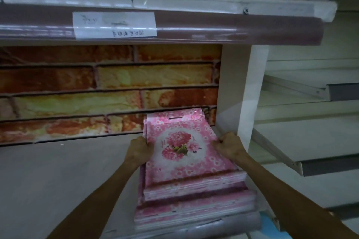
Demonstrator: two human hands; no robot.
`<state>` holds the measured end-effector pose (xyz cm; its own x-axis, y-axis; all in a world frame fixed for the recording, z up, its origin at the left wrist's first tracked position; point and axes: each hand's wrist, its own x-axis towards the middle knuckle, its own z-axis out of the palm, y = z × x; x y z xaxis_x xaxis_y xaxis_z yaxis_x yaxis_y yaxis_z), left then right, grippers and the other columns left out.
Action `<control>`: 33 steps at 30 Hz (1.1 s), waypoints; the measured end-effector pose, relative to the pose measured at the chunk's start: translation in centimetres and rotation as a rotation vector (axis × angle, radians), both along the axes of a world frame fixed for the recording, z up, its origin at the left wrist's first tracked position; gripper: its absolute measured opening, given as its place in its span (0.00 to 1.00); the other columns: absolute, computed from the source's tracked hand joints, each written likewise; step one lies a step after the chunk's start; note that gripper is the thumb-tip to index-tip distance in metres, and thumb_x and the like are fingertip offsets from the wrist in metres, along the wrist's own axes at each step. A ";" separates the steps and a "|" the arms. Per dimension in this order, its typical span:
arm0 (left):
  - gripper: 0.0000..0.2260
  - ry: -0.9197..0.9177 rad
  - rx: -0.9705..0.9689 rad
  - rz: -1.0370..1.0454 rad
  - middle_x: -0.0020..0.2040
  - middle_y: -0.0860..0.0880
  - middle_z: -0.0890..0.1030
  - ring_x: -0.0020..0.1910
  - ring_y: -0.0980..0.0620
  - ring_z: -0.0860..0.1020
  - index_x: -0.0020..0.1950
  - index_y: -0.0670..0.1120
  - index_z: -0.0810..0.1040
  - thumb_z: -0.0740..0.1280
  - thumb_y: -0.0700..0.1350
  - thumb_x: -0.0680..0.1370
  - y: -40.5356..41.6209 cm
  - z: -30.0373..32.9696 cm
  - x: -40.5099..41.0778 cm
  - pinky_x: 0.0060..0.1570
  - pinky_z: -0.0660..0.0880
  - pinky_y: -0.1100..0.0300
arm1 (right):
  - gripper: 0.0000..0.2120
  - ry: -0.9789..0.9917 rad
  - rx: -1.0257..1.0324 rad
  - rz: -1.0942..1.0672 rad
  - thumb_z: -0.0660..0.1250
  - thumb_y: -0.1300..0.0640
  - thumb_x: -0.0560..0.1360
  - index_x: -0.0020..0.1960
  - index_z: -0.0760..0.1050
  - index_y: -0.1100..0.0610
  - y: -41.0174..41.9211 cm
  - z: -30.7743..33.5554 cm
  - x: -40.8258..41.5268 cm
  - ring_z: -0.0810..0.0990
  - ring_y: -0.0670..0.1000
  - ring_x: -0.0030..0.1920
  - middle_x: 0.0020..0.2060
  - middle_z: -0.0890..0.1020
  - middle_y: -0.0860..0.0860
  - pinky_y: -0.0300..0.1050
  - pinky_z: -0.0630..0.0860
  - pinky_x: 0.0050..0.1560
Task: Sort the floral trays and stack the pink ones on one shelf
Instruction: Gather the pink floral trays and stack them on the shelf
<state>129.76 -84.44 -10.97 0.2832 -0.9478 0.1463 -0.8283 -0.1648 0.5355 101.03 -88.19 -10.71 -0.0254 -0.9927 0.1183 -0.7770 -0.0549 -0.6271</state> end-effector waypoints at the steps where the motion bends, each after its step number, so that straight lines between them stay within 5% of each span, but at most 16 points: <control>1: 0.15 -0.003 0.009 0.003 0.49 0.32 0.81 0.49 0.36 0.80 0.40 0.37 0.73 0.60 0.47 0.80 -0.1 0.0 0.0 0.41 0.71 0.55 | 0.17 0.000 0.004 0.001 0.67 0.53 0.76 0.32 0.77 0.61 -0.2 -0.1 -0.1 0.74 0.45 0.24 0.23 0.75 0.49 0.36 0.69 0.26; 7: 0.15 0.024 0.034 0.040 0.48 0.33 0.81 0.48 0.37 0.81 0.49 0.32 0.78 0.62 0.44 0.78 -0.1 0.5 -0.4 0.40 0.75 0.53 | 0.15 0.066 0.035 -0.007 0.70 0.49 0.74 0.37 0.76 0.61 -0.7 0.5 0.0 0.79 0.54 0.35 0.34 0.79 0.54 0.43 0.73 0.37; 12: 0.18 0.063 0.005 0.070 0.35 0.38 0.81 0.35 0.44 0.80 0.29 0.42 0.69 0.65 0.47 0.77 0.2 0.6 -0.2 0.30 0.70 0.61 | 0.16 0.142 0.024 0.007 0.70 0.47 0.72 0.41 0.75 0.60 -1.0 0.5 0.1 0.83 0.59 0.42 0.40 0.82 0.56 0.45 0.78 0.40; 14: 0.18 0.099 0.009 0.069 0.29 0.44 0.79 0.29 0.49 0.79 0.29 0.41 0.74 0.66 0.48 0.77 0.8 1.1 0.0 0.28 0.73 0.63 | 0.16 0.152 0.035 0.010 0.70 0.45 0.72 0.40 0.75 0.59 -1.2 0.6 0.0 0.84 0.58 0.41 0.41 0.83 0.56 0.50 0.82 0.45; 19: 0.10 0.299 0.023 0.036 0.38 0.41 0.85 0.33 0.45 0.85 0.43 0.39 0.84 0.66 0.44 0.78 2.3 1.8 0.4 0.30 0.82 0.57 | 0.17 0.157 0.047 0.012 0.70 0.43 0.71 0.42 0.76 0.58 -1.4 0.7 0.2 0.84 0.56 0.39 0.40 0.83 0.54 0.53 0.83 0.46; 24: 0.08 0.298 -0.021 0.053 0.38 0.42 0.86 0.33 0.46 0.85 0.39 0.44 0.83 0.67 0.42 0.76 2.7 1.6 0.0 0.32 0.83 0.57 | 0.18 0.307 0.035 -0.028 0.70 0.38 0.69 0.40 0.71 0.53 -1.3 1.1 0.2 0.82 0.54 0.44 0.42 0.81 0.51 0.51 0.80 0.51; 30: 0.05 0.315 -0.039 0.040 0.34 0.45 0.84 0.24 0.53 0.82 0.46 0.44 0.83 0.68 0.40 0.75 3.2 2.2 0.1 0.23 0.78 0.62 | 0.20 0.216 0.072 0.014 0.71 0.38 0.70 0.36 0.72 0.54 -1.4 1.1 -0.3 0.82 0.54 0.42 0.38 0.81 0.51 0.47 0.80 0.46; 33: 0.05 0.273 -0.042 0.002 0.35 0.47 0.85 0.29 0.52 0.83 0.44 0.49 0.82 0.67 0.43 0.76 3.8 2.3 0.7 0.25 0.79 0.60 | 0.24 0.117 0.078 0.046 0.68 0.36 0.71 0.31 0.74 0.55 -1.4 0.8 -1.0 0.82 0.53 0.36 0.31 0.80 0.50 0.48 0.80 0.44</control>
